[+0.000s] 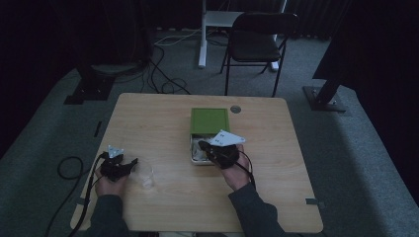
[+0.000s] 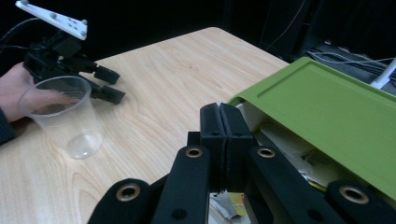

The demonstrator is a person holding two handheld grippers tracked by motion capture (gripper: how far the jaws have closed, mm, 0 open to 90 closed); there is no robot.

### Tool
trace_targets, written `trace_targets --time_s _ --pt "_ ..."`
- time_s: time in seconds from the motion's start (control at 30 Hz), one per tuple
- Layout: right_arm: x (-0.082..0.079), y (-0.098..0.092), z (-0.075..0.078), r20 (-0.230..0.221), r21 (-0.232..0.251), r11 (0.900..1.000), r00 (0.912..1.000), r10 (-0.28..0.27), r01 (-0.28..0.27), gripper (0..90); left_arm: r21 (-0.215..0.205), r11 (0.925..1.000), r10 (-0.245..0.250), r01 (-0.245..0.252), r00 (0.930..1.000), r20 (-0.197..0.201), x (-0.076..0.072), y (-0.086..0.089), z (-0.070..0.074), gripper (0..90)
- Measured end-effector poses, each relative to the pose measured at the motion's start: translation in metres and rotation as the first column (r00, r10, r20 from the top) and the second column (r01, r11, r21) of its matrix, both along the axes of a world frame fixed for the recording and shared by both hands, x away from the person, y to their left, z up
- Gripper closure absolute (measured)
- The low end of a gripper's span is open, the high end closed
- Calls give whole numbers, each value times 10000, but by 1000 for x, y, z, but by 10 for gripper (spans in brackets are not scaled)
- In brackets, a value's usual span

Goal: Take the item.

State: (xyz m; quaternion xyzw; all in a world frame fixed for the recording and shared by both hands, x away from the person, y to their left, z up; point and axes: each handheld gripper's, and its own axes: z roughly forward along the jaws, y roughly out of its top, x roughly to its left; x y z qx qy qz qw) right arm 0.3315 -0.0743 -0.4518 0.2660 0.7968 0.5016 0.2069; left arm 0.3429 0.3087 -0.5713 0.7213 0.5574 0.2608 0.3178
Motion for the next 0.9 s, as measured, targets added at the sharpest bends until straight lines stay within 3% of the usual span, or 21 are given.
trace_targets --time_s 0.9 --pt "-12 25 9 223 -118 9967 9965 799 -797 895 -6 10000 0 0 10000 9 0 0 0 356"
